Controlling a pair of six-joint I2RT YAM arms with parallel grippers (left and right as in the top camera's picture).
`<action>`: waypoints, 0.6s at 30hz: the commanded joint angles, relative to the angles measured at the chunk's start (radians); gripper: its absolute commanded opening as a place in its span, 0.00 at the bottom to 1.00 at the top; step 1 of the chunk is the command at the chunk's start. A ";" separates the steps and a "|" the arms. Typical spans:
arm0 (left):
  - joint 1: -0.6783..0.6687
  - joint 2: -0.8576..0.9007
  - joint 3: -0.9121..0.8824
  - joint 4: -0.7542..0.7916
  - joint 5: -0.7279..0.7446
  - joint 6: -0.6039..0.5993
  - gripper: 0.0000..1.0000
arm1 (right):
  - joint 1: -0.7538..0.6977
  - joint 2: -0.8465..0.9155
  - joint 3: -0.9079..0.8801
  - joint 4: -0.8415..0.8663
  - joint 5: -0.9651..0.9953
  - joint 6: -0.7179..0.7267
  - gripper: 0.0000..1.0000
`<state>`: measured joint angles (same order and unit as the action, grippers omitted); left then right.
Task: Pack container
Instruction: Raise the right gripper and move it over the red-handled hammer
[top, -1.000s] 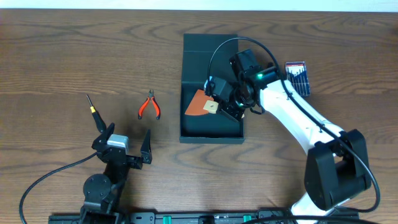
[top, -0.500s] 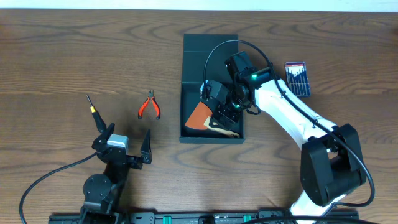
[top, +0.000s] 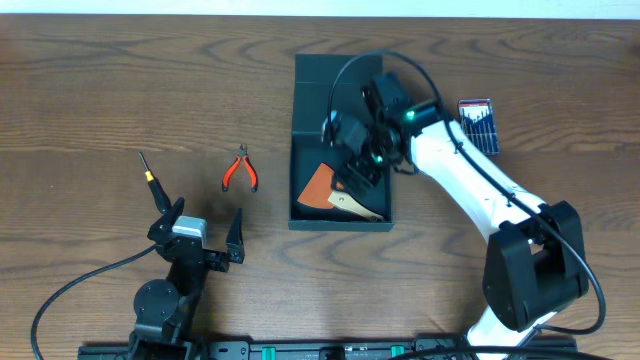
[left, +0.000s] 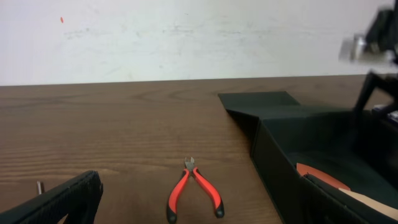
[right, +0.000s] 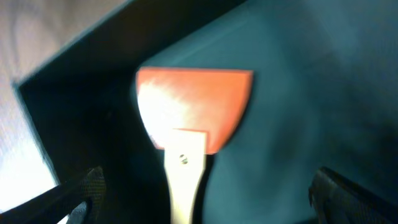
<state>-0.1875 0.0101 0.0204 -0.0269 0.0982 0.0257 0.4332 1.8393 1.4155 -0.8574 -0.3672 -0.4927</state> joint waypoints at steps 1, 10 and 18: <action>-0.006 -0.006 -0.016 -0.036 0.022 -0.005 0.99 | 0.002 -0.001 0.114 -0.028 0.128 0.154 0.97; -0.006 -0.006 -0.016 -0.036 0.022 -0.005 0.98 | -0.051 -0.001 0.325 -0.229 0.378 0.347 0.97; -0.006 -0.006 -0.016 -0.036 0.022 -0.005 0.98 | -0.172 -0.001 0.337 -0.336 0.397 0.444 0.98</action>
<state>-0.1875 0.0101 0.0204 -0.0269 0.0982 0.0257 0.3050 1.8389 1.7344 -1.1809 -0.0025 -0.1215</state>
